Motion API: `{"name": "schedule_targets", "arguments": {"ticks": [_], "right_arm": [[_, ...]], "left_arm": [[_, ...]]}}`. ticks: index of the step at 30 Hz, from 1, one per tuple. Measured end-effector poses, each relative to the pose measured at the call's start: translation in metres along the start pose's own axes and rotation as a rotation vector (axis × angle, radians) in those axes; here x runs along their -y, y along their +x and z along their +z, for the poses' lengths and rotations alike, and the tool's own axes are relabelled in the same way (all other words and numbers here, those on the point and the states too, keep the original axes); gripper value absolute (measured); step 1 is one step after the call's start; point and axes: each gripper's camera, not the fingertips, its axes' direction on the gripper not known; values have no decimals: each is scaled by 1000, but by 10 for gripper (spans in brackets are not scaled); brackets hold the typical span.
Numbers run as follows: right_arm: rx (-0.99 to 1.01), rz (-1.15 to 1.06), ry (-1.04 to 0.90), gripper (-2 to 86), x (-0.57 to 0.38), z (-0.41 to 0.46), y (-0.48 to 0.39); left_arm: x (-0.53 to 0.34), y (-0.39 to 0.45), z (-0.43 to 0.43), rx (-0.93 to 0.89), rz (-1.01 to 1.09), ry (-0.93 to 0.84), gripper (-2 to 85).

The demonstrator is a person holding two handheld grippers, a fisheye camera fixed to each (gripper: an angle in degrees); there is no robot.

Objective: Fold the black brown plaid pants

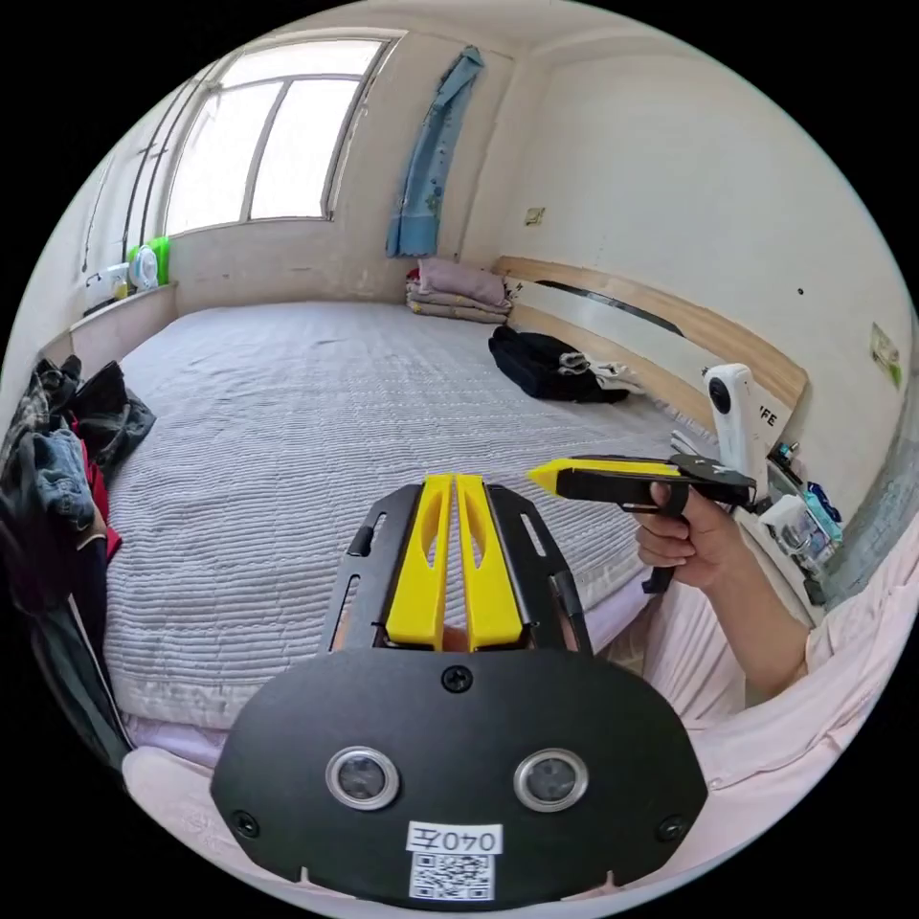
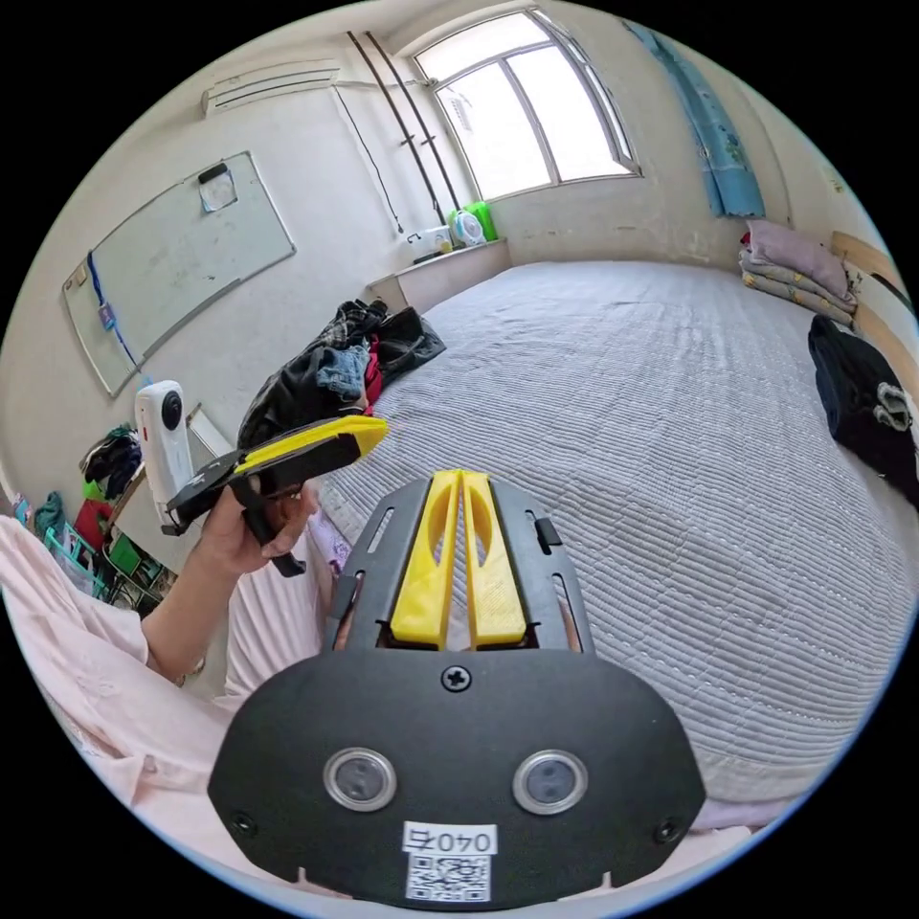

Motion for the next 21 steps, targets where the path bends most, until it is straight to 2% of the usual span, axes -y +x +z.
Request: {"name": "schedule_targets", "arguments": {"ticks": [2, 4, 8, 15, 17, 21], "right_arm": [[13, -48, -58, -9, 34, 11, -29], [22, -92, -78, -9, 61, 17, -52], [64, -181, -95, -9, 131, 35, -104], [279, -251, -212, -10, 276, 115, -160], [403, -218, -274, -10, 333, 146, -175], [503, -184, -303, -10, 405, 170, -201]], "left_arm": [[-11, -20, -10, 6, -38, -24, 66], [-24, -41, -27, 40, -67, 3, 55], [-47, -85, -83, 266, -87, 93, 0], [-48, -186, -157, 689, -167, 50, -9], [-43, -216, -170, 742, -191, 33, -9], [-43, -275, -186, 773, -278, -35, -3]]}}
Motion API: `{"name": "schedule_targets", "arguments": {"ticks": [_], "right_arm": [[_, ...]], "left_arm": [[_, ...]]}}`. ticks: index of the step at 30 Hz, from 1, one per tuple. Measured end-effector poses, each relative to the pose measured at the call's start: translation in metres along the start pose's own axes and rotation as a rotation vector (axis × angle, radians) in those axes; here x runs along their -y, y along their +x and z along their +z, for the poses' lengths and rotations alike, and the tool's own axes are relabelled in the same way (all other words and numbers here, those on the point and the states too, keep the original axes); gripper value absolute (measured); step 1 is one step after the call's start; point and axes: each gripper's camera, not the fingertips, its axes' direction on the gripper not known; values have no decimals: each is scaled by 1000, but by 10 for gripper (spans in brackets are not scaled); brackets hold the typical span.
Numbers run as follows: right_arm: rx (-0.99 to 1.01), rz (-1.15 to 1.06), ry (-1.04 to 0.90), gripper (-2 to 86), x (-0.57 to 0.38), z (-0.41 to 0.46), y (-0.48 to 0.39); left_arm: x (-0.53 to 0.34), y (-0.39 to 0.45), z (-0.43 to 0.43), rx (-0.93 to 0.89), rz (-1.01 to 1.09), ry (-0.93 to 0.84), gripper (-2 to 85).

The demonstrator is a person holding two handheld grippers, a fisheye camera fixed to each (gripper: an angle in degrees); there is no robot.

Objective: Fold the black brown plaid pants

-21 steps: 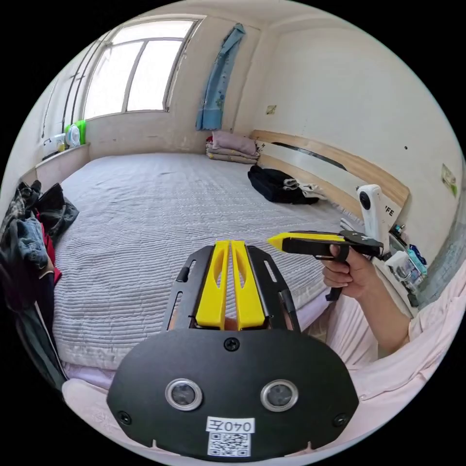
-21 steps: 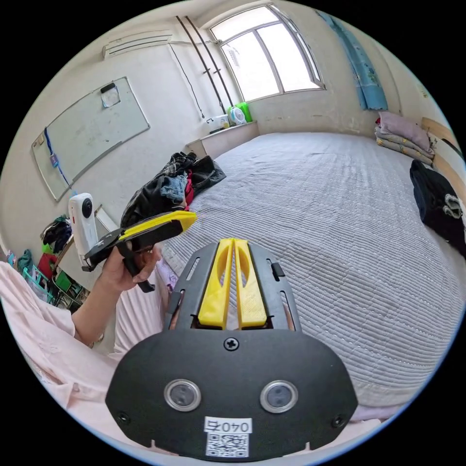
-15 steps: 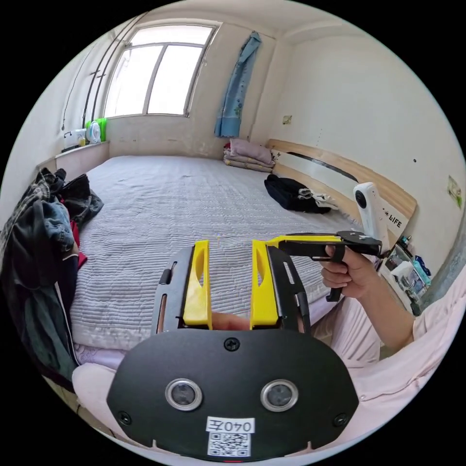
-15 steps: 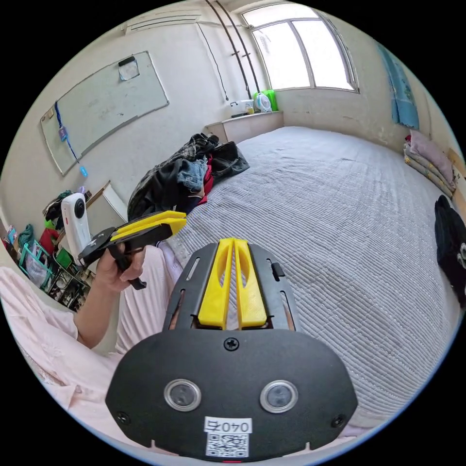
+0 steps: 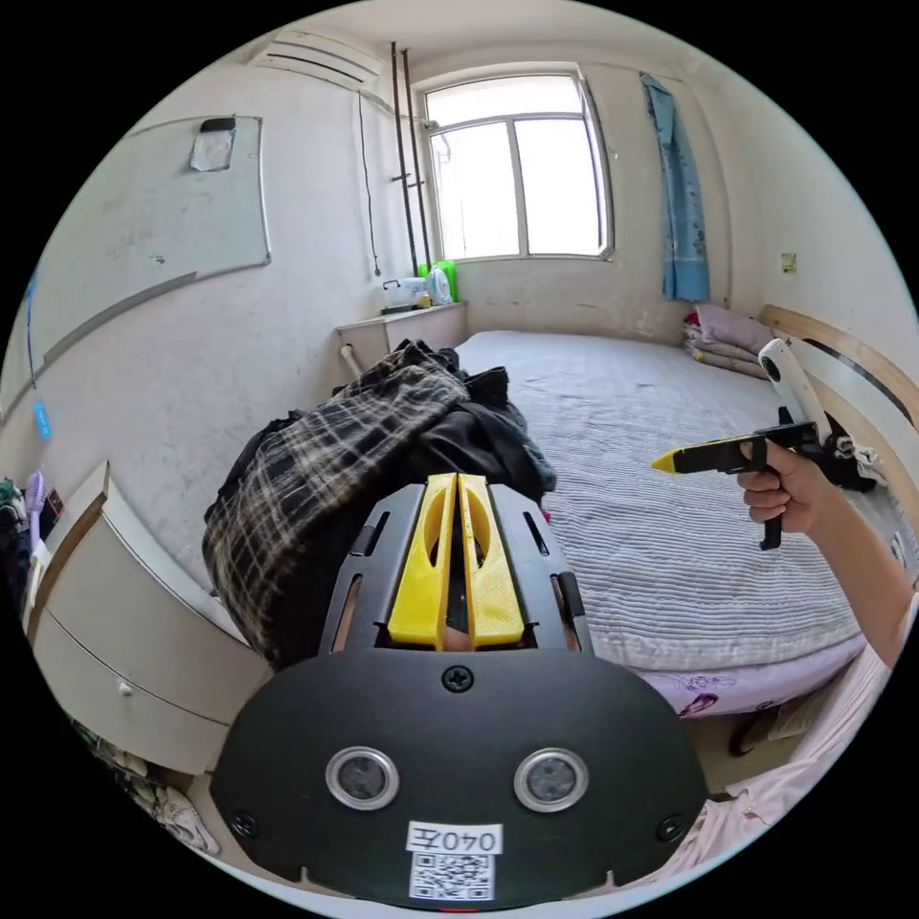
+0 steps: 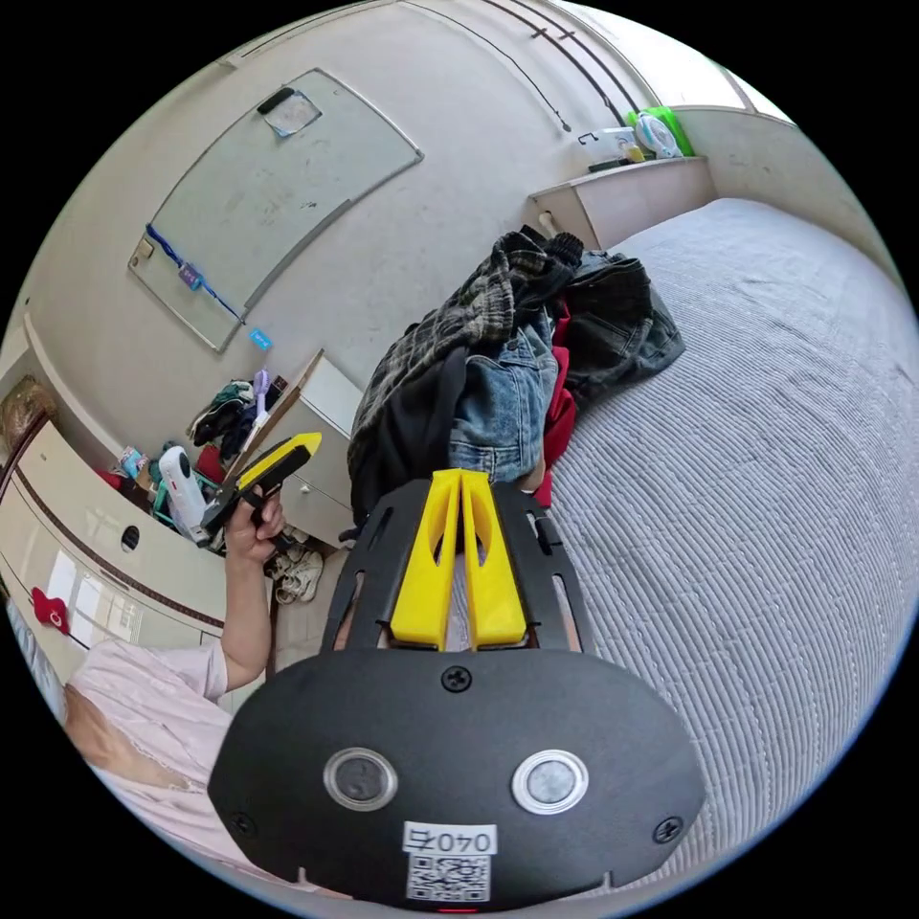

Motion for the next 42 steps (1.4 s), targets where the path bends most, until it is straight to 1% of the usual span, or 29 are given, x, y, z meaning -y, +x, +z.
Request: {"name": "schedule_targets", "arguments": {"ticks": [2, 5, 8, 12, 17, 25, 28, 30, 31, 33, 35, 36, 38, 42], "right_arm": [[8, -17, -14, -9, 42, 3, -9], [-16, -43, -50, -9, 85, 8, -22], [-56, -51, -84, -9, 121, 14, -30], [-44, -31, -115, -9, 159, 21, -31], [-26, -12, -104, -9, 206, 20, -33], [-32, 15, -104, -9, 254, 13, -31], [-24, 33, -102, -7, 268, 9, -26], [-7, 33, -83, -4, 276, 4, -24], [9, 39, -62, 2, 281, 0, -22], [43, 62, -27, 26, 290, -6, -18], [111, 97, -14, 95, 304, -10, -11], [131, 109, -20, 113, 307, -9, -9], [198, 149, -41, 143, 320, -4, 2], [230, 218, -28, 152, 333, 1, 20]], "left_arm": [[0, -10, 12, 42, 2, -7, 15], [-3, -15, 37, 104, 63, -43, 51], [-5, -13, 62, 165, 128, -74, 59], [-6, -13, 84, 222, 171, -91, 57], [-4, -24, 96, 214, 163, -69, 50], [-8, -30, 127, 233, 210, -96, 39], [-10, -33, 126, 266, 206, -41, 11], [-4, -47, 114, 310, 160, 34, -3], [-2, -53, 111, 307, 136, 50, -5], [3, -76, 104, 246, 44, 63, -8], [1, -89, 103, 183, 4, 65, -8], [-3, -92, 103, 159, -4, 70, -9], [-8, -92, 104, 155, 3, 77, -9], [-17, -83, 109, 207, 35, 83, -9]]}}
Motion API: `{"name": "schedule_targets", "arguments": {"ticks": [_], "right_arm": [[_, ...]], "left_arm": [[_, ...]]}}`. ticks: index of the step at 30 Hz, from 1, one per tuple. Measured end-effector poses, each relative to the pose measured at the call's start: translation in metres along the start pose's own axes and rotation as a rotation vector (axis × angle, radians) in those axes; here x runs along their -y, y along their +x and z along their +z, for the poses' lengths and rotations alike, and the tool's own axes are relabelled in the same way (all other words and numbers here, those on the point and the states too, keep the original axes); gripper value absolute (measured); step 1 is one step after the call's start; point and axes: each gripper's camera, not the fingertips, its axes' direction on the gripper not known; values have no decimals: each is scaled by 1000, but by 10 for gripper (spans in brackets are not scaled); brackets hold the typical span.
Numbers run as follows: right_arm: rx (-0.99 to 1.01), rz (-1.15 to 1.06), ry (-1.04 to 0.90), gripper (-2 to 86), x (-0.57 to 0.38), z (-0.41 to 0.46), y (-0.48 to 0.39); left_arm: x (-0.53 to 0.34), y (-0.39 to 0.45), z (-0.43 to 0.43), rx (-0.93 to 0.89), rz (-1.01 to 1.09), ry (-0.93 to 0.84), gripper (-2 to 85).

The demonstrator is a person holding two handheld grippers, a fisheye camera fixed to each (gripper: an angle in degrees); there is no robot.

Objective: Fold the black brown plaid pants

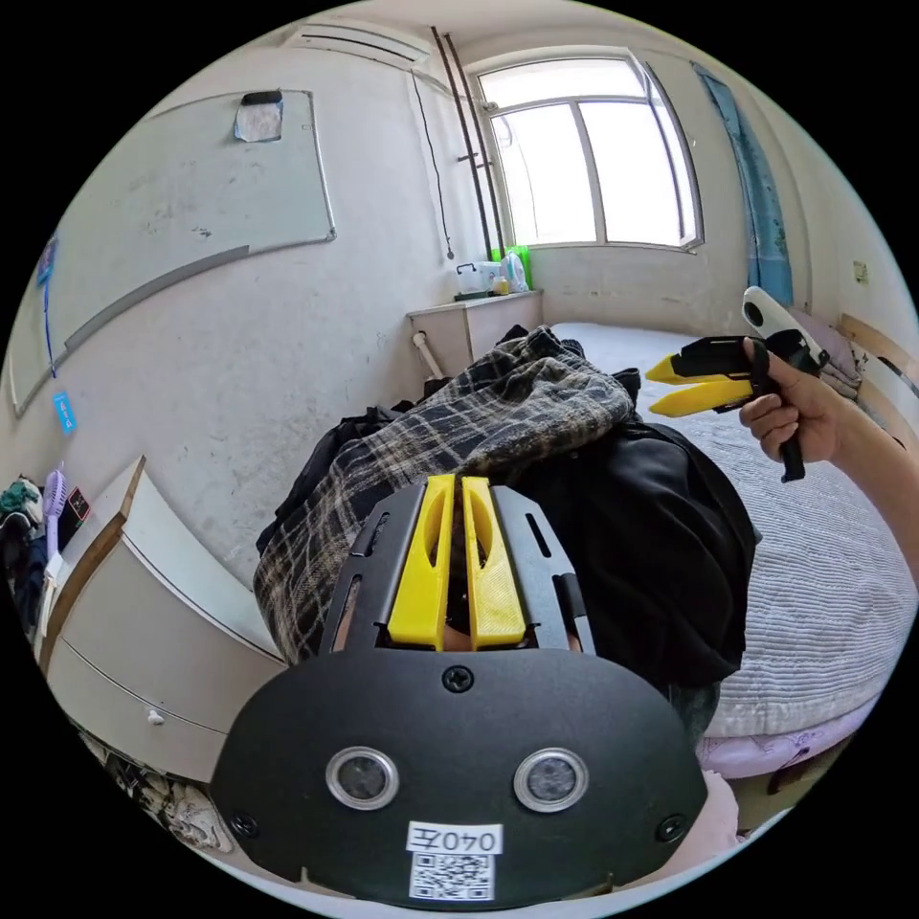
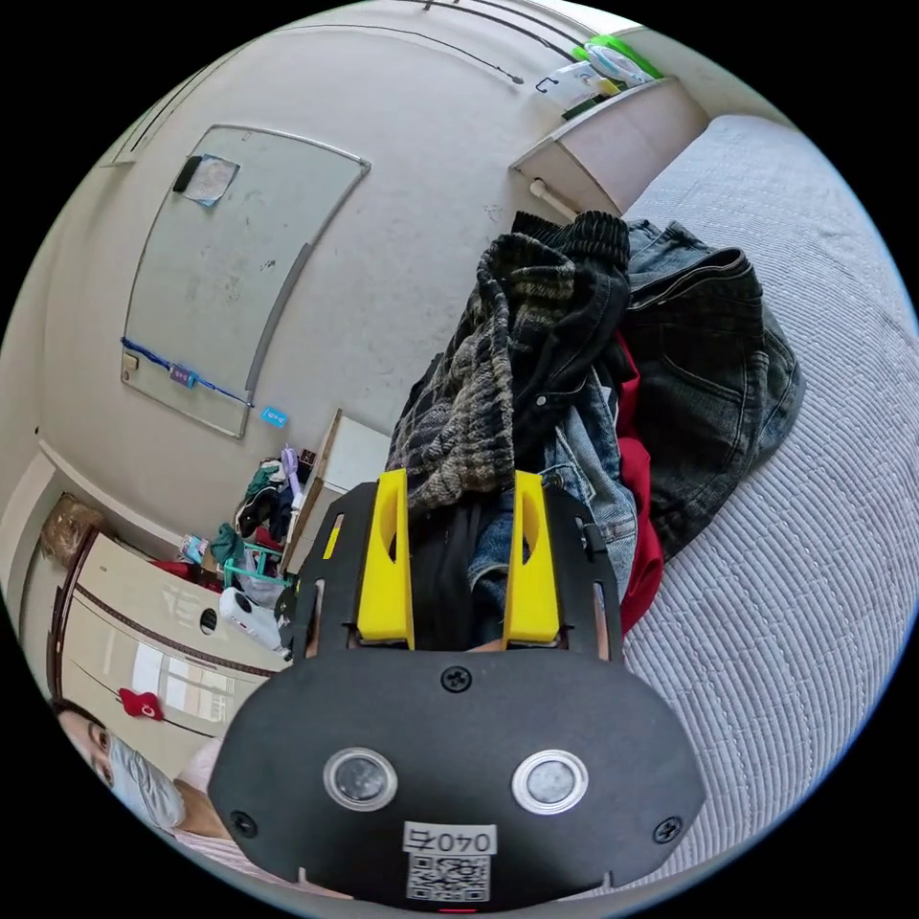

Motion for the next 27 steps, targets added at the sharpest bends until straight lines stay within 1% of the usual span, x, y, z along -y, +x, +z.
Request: {"name": "schedule_targets", "arguments": {"ticks": [4, 6, 8, 9, 12, 15, 19, 21, 24, 27], "right_arm": [[-1, 73, -12, 159, 11, 7, 18], [54, 125, -27, 160, 11, 11, 30], [205, 177, -26, 145, 7, 12, 41], [219, 179, -20, 142, 5, 11, 41], [196, 142, -14, 122, 1, 4, 33], [223, 111, -15, 103, 2, -7, 21], [130, -11, 11, 73, 3, -31, -30], [113, -42, 24, 66, 0, -39, -52], [77, -90, 29, 64, -12, -47, -82], [78, -114, 40, 62, -29, -55, -101]], "left_arm": [[-8, 2, 1, -1, -5, 5, -9], [-14, 2, 2, -14, -12, 8, -9], [-19, 5, 2, -14, -10, 8, -9], [-22, 7, 2, -6, -4, 11, -9], [-31, 16, -1, -6, 9, 13, -9], [-43, 24, -6, -16, 7, 19, -10], [-55, 30, -19, -38, -45, 42, -9], [-68, 38, -36, -48, -87, 94, -1], [-92, 58, -56, -5, -77, 142, 47], [-119, 83, -61, 68, -34, 116, 81]]}}
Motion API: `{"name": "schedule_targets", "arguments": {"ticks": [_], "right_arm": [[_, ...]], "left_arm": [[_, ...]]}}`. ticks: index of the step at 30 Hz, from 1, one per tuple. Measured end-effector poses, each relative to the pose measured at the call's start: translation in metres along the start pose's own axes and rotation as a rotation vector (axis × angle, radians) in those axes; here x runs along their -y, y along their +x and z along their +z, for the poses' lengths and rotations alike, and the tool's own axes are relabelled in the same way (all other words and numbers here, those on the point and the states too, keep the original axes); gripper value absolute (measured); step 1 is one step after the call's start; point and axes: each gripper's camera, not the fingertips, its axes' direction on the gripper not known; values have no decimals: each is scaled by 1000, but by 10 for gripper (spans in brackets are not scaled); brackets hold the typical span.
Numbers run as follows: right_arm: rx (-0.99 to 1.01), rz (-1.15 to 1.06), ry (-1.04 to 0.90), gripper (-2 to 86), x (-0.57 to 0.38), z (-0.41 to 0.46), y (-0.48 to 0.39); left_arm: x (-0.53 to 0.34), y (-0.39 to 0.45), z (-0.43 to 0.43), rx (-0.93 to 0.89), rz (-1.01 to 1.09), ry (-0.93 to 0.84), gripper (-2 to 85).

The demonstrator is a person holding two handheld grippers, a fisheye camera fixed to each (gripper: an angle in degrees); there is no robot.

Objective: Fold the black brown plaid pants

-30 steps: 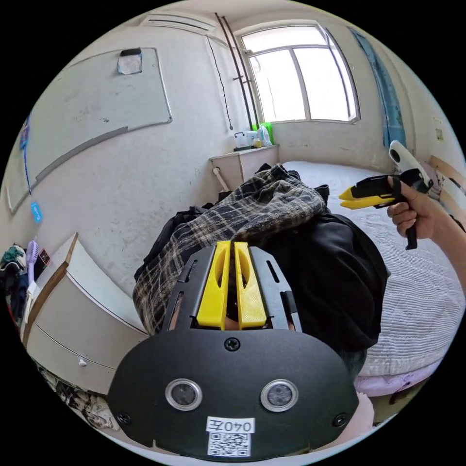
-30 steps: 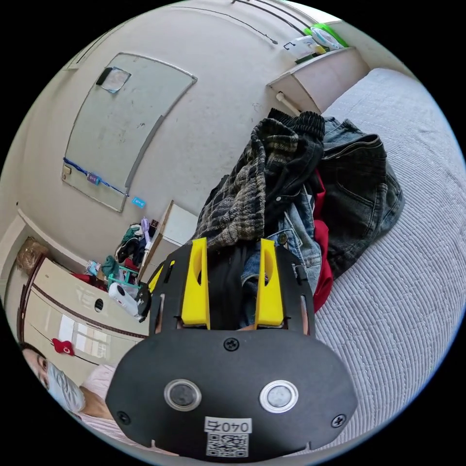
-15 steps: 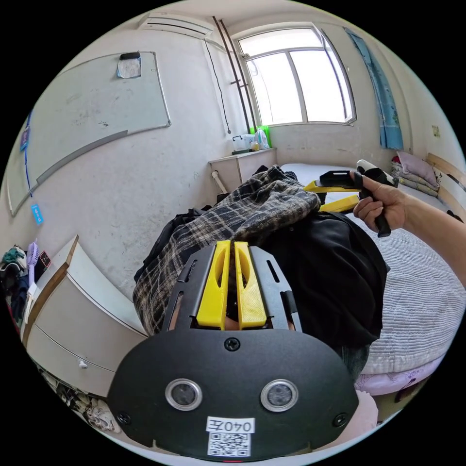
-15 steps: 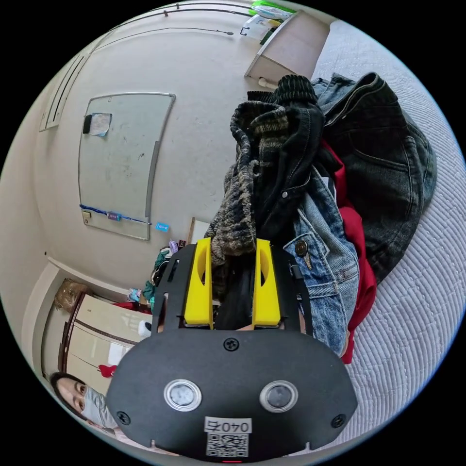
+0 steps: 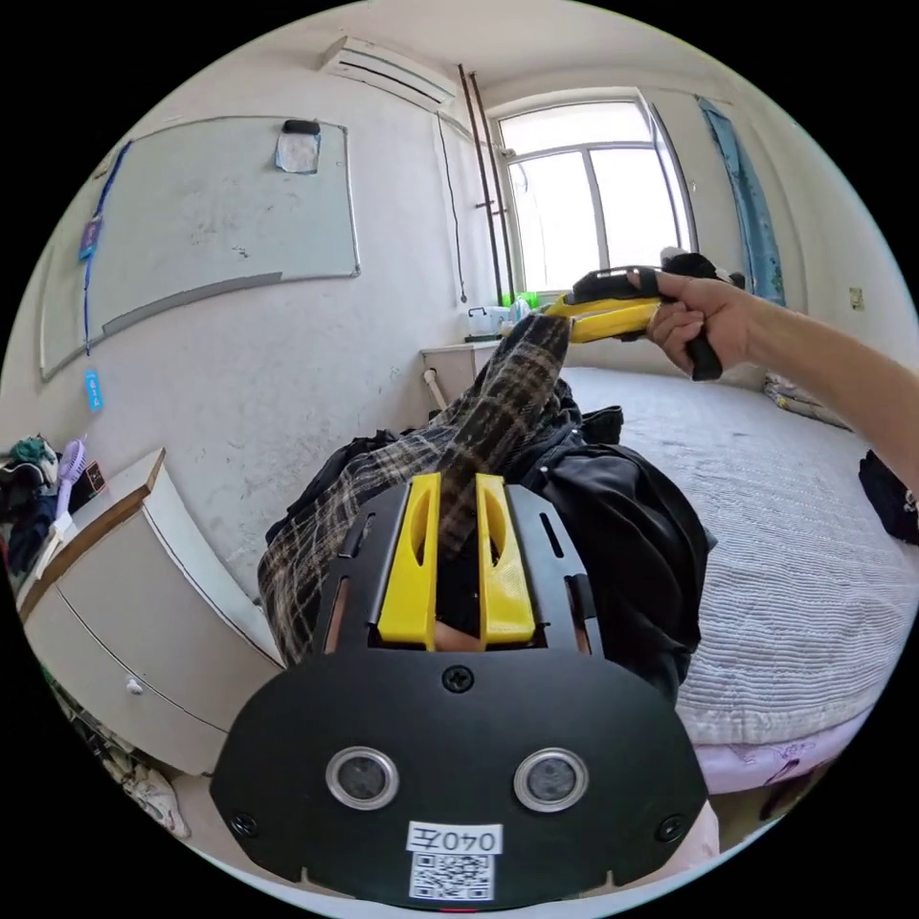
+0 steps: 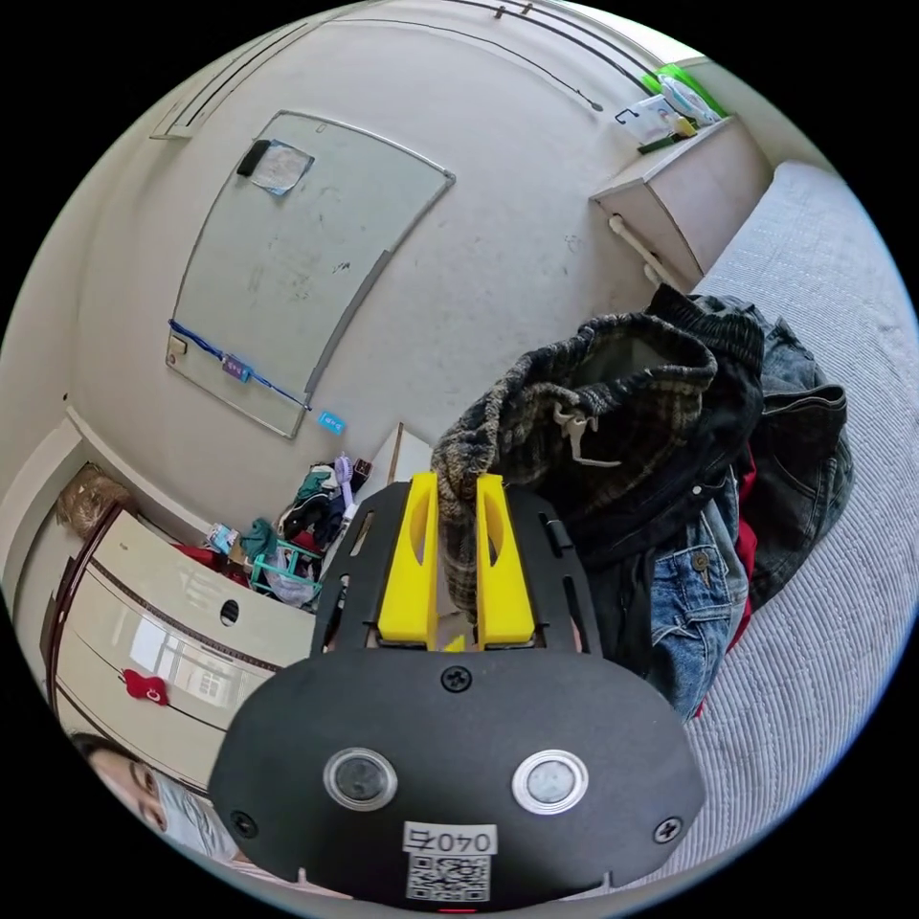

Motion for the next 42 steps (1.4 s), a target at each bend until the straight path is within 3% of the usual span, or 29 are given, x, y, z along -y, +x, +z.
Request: {"name": "schedule_targets", "arguments": {"ticks": [6, 12, 15, 20, 27, 31, 36, 42], "right_arm": [[-99, -103, -20, 56, -24, -14, -53], [-129, -152, -8, 54, -61, -22, -80], [-123, -142, 21, 53, -85, -34, -77], [-86, -86, 100, 53, -136, -75, -46], [-11, -40, 308, 52, -233, -210, -8], [-10, -77, 443, 49, -339, -313, 1], [49, -133, 646, 46, -485, -408, 12], [-18, -215, 950, 44, -662, -536, -5]], "left_arm": [[-49, 25, 3, 239, 20, -104, 99], [-85, 29, 24, 343, -22, -220, 95], [-93, 16, 27, 436, -94, -260, 61], [-88, 10, 1, 426, -111, -243, -2], [-27, 55, -138, 500, -99, 134, -8], [2, 101, -216, 554, -56, 341, -9], [31, 161, -309, 465, -15, 518, -9], [65, 256, -408, 350, 77, 709, -9]]}}
